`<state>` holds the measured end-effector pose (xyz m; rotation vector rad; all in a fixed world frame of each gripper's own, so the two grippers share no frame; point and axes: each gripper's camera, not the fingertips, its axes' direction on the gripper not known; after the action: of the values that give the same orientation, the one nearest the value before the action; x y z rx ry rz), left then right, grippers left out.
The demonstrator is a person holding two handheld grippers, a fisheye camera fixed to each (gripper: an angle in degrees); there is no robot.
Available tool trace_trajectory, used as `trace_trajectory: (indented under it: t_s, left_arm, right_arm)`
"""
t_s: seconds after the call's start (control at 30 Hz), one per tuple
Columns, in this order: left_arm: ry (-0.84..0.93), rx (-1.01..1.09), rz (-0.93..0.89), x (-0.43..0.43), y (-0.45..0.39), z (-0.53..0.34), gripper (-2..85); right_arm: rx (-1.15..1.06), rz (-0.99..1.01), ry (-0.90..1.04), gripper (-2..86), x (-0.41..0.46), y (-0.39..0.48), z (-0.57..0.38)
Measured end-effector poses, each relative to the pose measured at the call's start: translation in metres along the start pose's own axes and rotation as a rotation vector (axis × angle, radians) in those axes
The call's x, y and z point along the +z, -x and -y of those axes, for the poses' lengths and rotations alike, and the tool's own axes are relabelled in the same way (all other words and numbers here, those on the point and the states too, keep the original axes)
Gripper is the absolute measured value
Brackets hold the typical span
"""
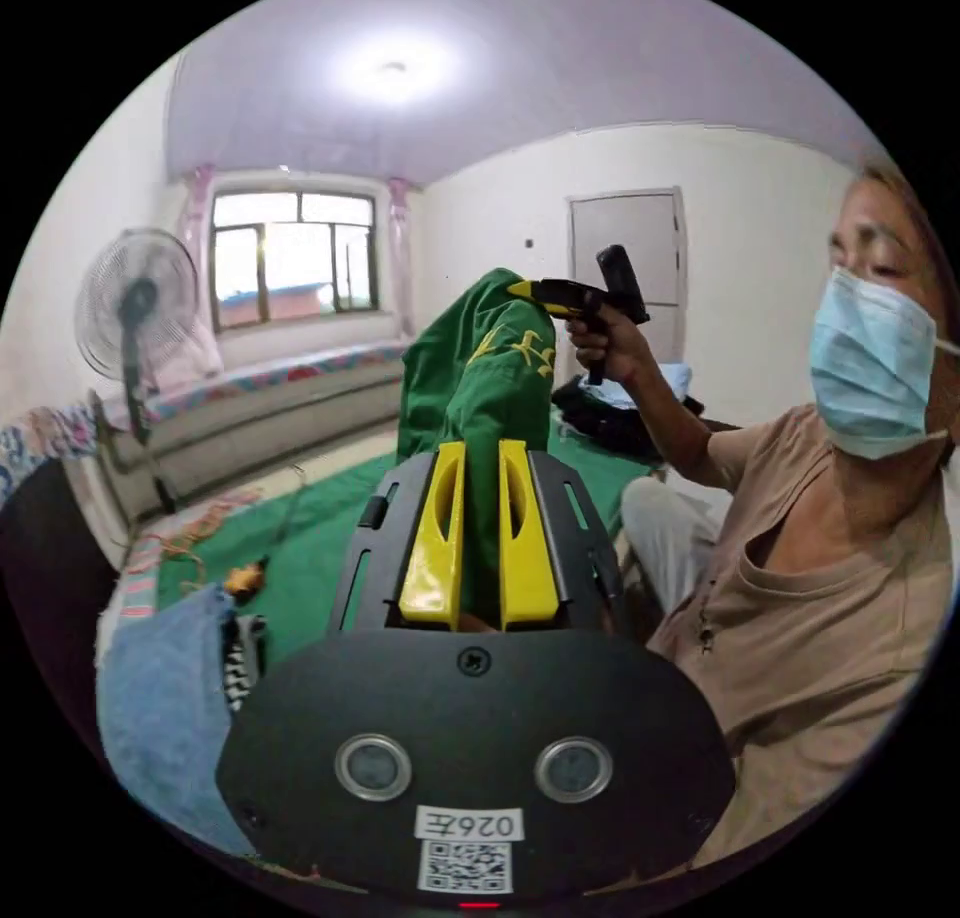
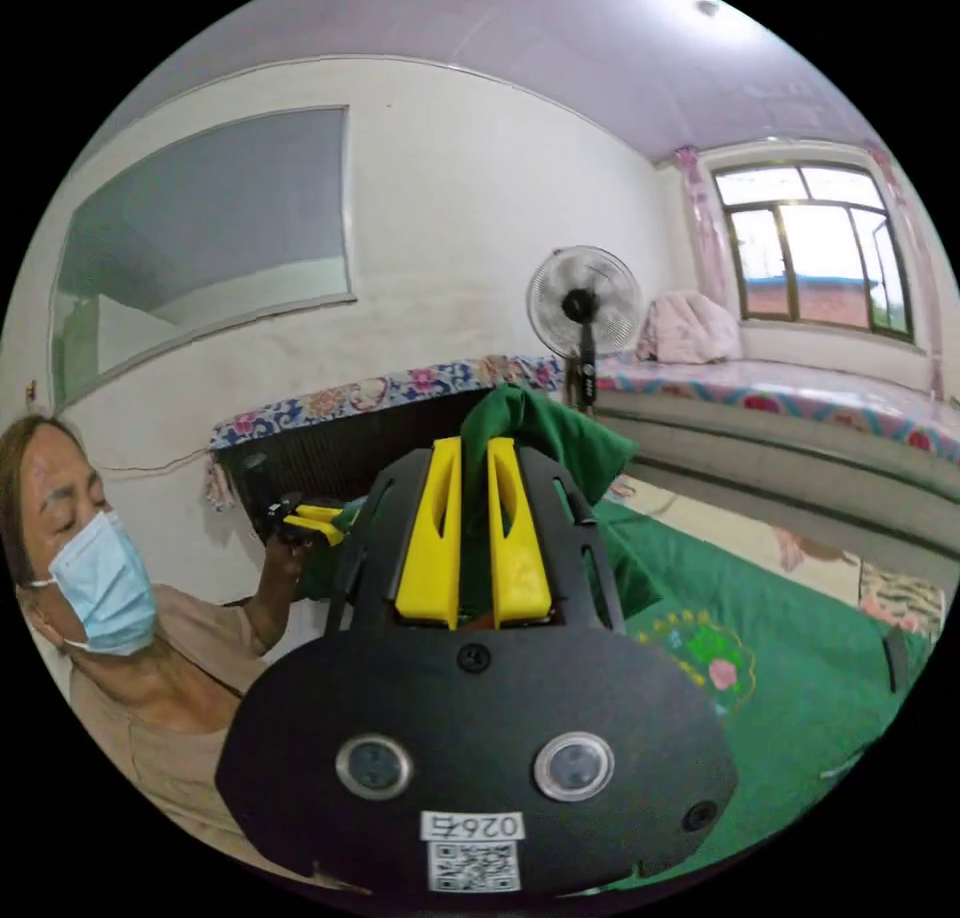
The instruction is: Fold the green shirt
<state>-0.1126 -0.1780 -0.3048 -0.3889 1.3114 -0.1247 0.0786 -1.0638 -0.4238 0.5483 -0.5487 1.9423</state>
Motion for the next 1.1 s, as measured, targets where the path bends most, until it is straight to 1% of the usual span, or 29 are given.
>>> trace_trajectory:
  t_s: [0.03, 0.1, 0.17, 0.23, 0.27, 0.33, 0.4, 0.47, 0.5, 0.53, 0.57, 0.6, 0.63, 0.67, 0.7, 0.73, 0.8, 0.87, 0.93, 1.03, 1.1]
  left_arm:
    - [0.023, -0.021, -0.042, 0.014, 0.008, 0.003, 5.8]
    - [0.108, -0.102, -0.179, 0.072, 0.041, 0.015, 5.7]
    - [0.156, -0.146, -0.222, 0.113, 0.065, 0.032, 5.6]
    - [0.158, -0.142, -0.205, 0.140, 0.081, 0.063, 5.6]
    - [0.125, -0.105, -0.170, 0.148, 0.085, 0.088, 5.7]
    - [0.060, 0.010, -0.095, 0.153, 0.077, 0.124, 6.0]
    - [0.009, 0.190, 0.032, 0.162, 0.056, 0.150, 7.1]
    - [0.028, 0.219, 0.050, 0.177, 0.052, 0.149, 9.3]
    - [0.071, 0.207, 0.053, 0.189, 0.055, 0.139, 10.1]
    - [0.104, 0.196, 0.053, 0.196, 0.059, 0.132, 10.6]
    - [0.169, 0.145, 0.054, 0.209, 0.071, 0.117, 9.7]
    - [0.208, 0.041, 0.063, 0.217, 0.091, 0.099, 8.5]
    - [0.215, -0.022, 0.070, 0.219, 0.104, 0.090, 7.7]
    - [0.208, -0.146, 0.076, 0.222, 0.129, 0.074, 6.9]
    - [0.185, -0.266, 0.061, 0.223, 0.155, 0.062, 6.9]
    - [0.170, -0.319, 0.042, 0.225, 0.166, 0.056, 7.1]
    - [0.120, -0.464, -0.046, 0.241, 0.202, 0.044, 8.6]
    - [0.104, -0.507, -0.066, 0.260, 0.216, 0.040, 9.9]
    - [0.126, -0.525, -0.084, 0.284, 0.224, 0.039, 11.0]
    - [0.209, -0.524, -0.146, 0.333, 0.231, 0.037, 12.6]
    - [0.280, -0.501, -0.191, 0.370, 0.231, 0.043, 13.6]
  right_arm:
    - [0.063, -0.044, 0.048, 0.1, -0.008, -0.025, -0.004]
    - [0.166, -0.080, 0.124, 0.0, -0.015, -0.070, -0.007]
    - [0.284, -0.103, 0.156, 0.0, -0.022, -0.116, -0.005]
    - [0.393, -0.107, 0.072, -0.1, -0.046, -0.167, 0.010]
    - [0.402, -0.104, 0.028, -0.1, -0.055, -0.176, 0.016]
    - [0.373, -0.084, -0.172, 0.0, -0.098, -0.198, 0.042]
    - [0.314, -0.097, -0.264, 0.4, -0.126, -0.204, 0.055]
    - [0.313, -0.131, -0.277, 1.1, -0.144, -0.211, 0.055]
    - [0.350, -0.159, -0.237, 1.9, -0.150, -0.219, 0.048]
    - [0.412, -0.204, -0.156, 2.8, -0.151, -0.230, 0.036]
    - [0.441, -0.232, -0.107, 3.2, -0.150, -0.237, 0.029]
    - [0.493, -0.298, -0.017, 3.5, -0.147, -0.250, 0.016]
    - [0.552, -0.361, 0.038, 3.8, -0.147, -0.265, 0.003]
    - [0.578, -0.380, 0.045, 3.9, -0.148, -0.273, -0.002]
    - [0.631, -0.375, 0.041, 4.1, -0.153, -0.291, -0.006]
    - [0.679, -0.333, 0.025, 4.3, -0.157, -0.309, -0.005]
    - [0.704, -0.278, 0.016, 4.6, -0.160, -0.334, 0.007]
    - [0.698, -0.300, 0.037, 4.9, -0.156, -0.352, 0.022]
    - [0.689, -0.396, 0.079, 6.4, -0.146, -0.372, 0.032]
    - [0.714, -0.494, 0.161, 8.7, -0.129, -0.396, 0.025]
    - [0.757, -0.500, 0.219, 9.8, -0.122, -0.414, 0.019]
